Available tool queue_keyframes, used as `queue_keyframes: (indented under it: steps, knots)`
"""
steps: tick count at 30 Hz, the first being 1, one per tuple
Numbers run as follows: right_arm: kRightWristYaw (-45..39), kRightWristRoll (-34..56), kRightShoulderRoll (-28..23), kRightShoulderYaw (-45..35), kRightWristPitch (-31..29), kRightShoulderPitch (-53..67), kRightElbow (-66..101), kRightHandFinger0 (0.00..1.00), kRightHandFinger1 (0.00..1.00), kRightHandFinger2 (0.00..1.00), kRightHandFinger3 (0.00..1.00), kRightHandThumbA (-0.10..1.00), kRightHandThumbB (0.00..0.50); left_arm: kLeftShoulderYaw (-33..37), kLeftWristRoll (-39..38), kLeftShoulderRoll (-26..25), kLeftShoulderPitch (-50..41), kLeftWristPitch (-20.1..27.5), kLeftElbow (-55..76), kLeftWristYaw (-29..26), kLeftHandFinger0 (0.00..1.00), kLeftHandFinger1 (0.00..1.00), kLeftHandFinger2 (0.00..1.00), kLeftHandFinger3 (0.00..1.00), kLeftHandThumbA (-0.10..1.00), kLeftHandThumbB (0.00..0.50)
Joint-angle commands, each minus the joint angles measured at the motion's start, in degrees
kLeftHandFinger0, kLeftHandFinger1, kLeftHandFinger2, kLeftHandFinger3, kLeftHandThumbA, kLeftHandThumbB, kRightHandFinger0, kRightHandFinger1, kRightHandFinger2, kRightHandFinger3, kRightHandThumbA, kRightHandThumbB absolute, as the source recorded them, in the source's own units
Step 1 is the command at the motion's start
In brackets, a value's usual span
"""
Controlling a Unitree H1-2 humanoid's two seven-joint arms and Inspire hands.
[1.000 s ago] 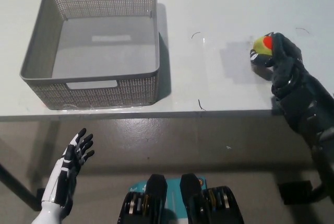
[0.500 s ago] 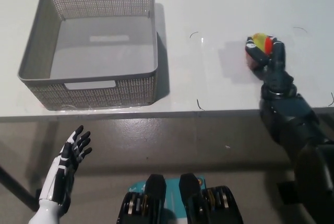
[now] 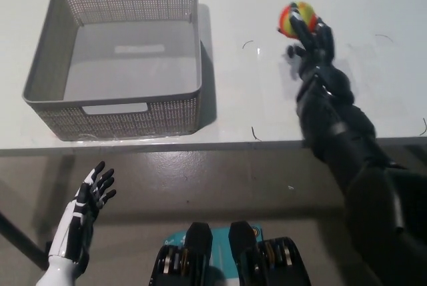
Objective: Use the right hand to pick up a tennis ball and put it into a container on the left side
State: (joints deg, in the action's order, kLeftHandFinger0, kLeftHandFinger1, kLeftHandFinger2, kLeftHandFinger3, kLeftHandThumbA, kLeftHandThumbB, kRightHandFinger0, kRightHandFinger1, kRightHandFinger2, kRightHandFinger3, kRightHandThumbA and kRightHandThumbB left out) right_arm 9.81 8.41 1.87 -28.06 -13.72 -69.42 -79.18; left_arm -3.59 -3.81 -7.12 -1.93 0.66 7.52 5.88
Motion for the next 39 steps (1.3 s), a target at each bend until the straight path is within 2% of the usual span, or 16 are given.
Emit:
queue_keyframes:
  steps: [1, 6, 11, 16, 18, 19, 22, 23, 24, 27, 31, 33, 34, 35, 36, 39]
  knots:
    - [-4.88, 5.26, 2.76, -0.26, -2.32, -6.13, 3.52, 0.00, 0.33, 0.74, 0.72, -0.10, 0.161, -0.44, -0.37, -0.83, 0.01, 1.85, 1.58, 0.11, 1.00, 1.00, 1.00, 1.00, 1.00, 0.000]
    - [-4.99, 5.59, 5.60, 1.44, -1.08, -8.03, 4.74, 0.00, 0.40, 0.79, 0.75, -0.10, 0.141, -0.19, 0.11, -1.04, -0.19, 1.61, 1.66, 0.16, 1.00, 1.00, 1.00, 1.00, 1.00, 0.000]
    - [-4.42, 3.24, 8.61, 5.61, -2.21, -9.66, 4.40, 0.00, 0.36, 0.78, 0.74, -0.10, 0.152, 0.05, 0.06, -1.05, -0.10, 1.41, 1.60, 0.33, 1.00, 1.00, 1.00, 1.00, 1.00, 0.003]
    - [-2.85, 0.88, 10.95, 10.86, -2.98, -11.10, 3.78, 0.00, 0.39, 0.80, 0.74, -0.10, 0.138, 0.50, 0.19, -1.13, 0.45, 1.23, 1.59, 0.58, 1.00, 1.00, 1.00, 1.00, 1.00, 0.000]
    - [-1.05, -0.61, 11.91, 13.64, -3.12, -11.81, 3.30, 0.00, 0.38, 0.77, 0.72, -0.10, 0.165, 0.81, 0.38, -1.28, 0.62, 1.09, 1.65, 0.73, 1.00, 1.00, 1.00, 1.00, 1.00, 0.000]
    - [-0.72, -2.10, 12.41, 15.52, -4.17, -11.89, 3.01, 0.00, 0.35, 0.75, 0.71, -0.10, 0.148, 0.94, 0.47, -1.35, 0.63, 0.80, 1.88, 0.78, 1.00, 1.00, 1.00, 1.00, 1.00, 0.000]
    - [4.88, -8.68, 12.96, 23.49, -3.88, -12.42, 2.14, 0.00, 0.36, 0.76, 0.73, -0.10, 0.159, 1.25, 0.35, -1.23, 0.84, 0.31, 2.12, 0.79, 1.00, 1.00, 1.00, 1.00, 1.00, 0.000]
    - [6.33, -10.18, 13.13, 25.84, -3.14, -12.71, 1.90, 0.00, 0.36, 0.77, 0.77, -0.10, 0.148, 1.37, 0.31, -1.25, 0.97, 0.25, 2.10, 0.89, 1.00, 1.00, 1.00, 1.00, 1.00, 0.000]
    - [9.28, -14.40, 13.23, 30.79, -3.11, -12.81, 1.25, 0.00, 0.39, 0.83, 0.85, -0.10, 0.150, 1.41, 0.17, -1.26, 1.01, 0.00, 2.26, 0.94, 1.00, 1.00, 1.00, 1.00, 1.00, 0.000]
    - [12.27, -21.22, 12.39, 40.39, -5.22, -11.86, -0.36, 0.00, 0.42, 0.86, 0.92, -0.10, 0.122, 1.71, 0.68, -1.63, 1.42, 0.32, 2.11, 1.13, 1.00, 1.00, 1.00, 1.00, 1.00, 0.000]
    - [12.87, -23.65, 12.00, 46.79, -2.32, -12.08, -1.48, 0.03, 0.47, 0.91, 0.92, -0.10, 0.170, 1.95, 0.70, -1.99, 1.87, 0.42, 2.03, 1.51, 1.00, 1.00, 1.00, 1.00, 1.00, 0.000]
    - [11.70, -24.68, 11.93, 49.51, 1.25, -12.70, -1.84, 0.14, 0.50, 0.84, 0.87, -0.10, 0.232, 1.94, 0.67, -2.13, 2.02, 0.31, 2.08, 1.49, 1.00, 1.00, 1.00, 1.00, 1.00, 0.000]
    - [9.98, -25.05, 11.78, 51.05, 3.28, -13.19, -1.99, 0.40, 0.75, 1.00, 1.00, 0.02, 0.281, 1.95, 0.55, -2.21, 2.13, 0.16, 2.19, 1.50, 1.00, 1.00, 1.00, 1.00, 1.00, 0.000]
    - [8.59, -25.43, 11.65, 52.26, 4.54, -13.49, -2.12, 0.76, 1.00, 1.00, 1.00, 0.18, 0.297, 1.96, 0.57, -2.33, 2.26, 0.13, 2.17, 1.51, 1.00, 1.00, 1.00, 1.00, 1.00, 0.000]
    - [6.81, -26.28, 11.50, 53.62, 5.78, -13.59, -2.30, 1.00, 1.00, 1.00, 1.00, 0.30, 0.337, 2.02, 0.92, -2.47, 2.28, 0.05, 2.18, 1.44, 1.00, 1.00, 1.00, 1.00, 1.00, 0.000]
    - [4.89, -26.90, 11.12, 56.51, 8.59, -13.47, -2.40, 1.00, 1.00, 1.00, 1.00, 0.69, 0.468, 2.11, 0.50, -2.70, 2.27, -0.16, 2.33, 1.47, 1.00, 1.00, 1.00, 1.00, 1.00, 0.001]
